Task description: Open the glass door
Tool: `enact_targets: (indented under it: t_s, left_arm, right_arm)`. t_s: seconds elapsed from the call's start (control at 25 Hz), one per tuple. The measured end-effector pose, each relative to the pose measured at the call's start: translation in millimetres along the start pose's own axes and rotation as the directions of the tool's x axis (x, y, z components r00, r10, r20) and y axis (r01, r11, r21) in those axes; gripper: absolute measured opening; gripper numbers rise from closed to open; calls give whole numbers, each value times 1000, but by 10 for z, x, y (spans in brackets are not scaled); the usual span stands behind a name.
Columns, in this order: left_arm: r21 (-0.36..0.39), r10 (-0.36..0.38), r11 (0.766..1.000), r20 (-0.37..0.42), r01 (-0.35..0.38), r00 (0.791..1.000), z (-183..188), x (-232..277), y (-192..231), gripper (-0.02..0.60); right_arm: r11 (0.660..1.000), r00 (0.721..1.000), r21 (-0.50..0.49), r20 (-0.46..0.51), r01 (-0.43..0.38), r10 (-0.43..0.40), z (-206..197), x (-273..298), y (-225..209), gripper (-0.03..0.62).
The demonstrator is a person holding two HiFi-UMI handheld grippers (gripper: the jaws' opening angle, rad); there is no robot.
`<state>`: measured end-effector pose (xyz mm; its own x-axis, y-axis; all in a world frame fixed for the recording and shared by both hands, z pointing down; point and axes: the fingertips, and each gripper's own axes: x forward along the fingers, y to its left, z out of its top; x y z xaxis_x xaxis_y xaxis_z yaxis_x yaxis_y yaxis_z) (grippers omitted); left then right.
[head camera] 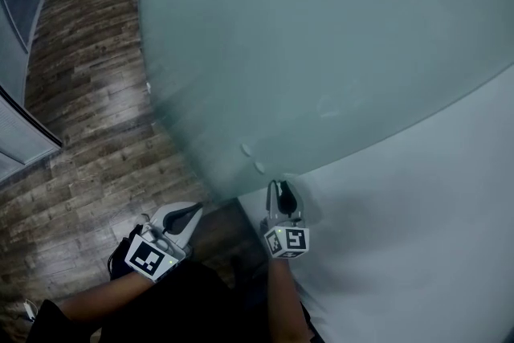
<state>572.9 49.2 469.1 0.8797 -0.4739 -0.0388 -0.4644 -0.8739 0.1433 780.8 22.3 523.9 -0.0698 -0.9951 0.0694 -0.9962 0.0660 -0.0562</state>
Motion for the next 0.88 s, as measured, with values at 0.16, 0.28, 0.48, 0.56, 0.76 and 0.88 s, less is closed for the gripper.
enact_targets:
  t_s: [0.16,0.28,0.48,0.56,0.76,0.88]
  left_arm:
    - [7,-11,1000,49,11,999,118,4,32,0]
    - [-4,-2,1000,57,2,998,207,28,45,0]
    - [-15,-9,1000,82,10,997,298,23,16,0]
    - [-16,-17,1000,87,18,996,306,27,0,0]
    - [-14,-56,998,89,58,994,305,44,-118,0]
    - [-12,-81,996,94,83,992,336,81,-192,0]
  right_arm:
    - [999,999,-24,15,35,-35,114,-205,125,84]
    - [999,999,-37,32,37,-36,308,-346,224,47]
    - [998,998,-56,70,5,-1,647,-547,540,2]
    - [997,998,-72,58,-35,40,685,-586,706,2]
    - [989,997,-138,42,-54,61,753,-714,982,0]
    - [987,997,-156,56,-48,57,778,-769,1066,0]
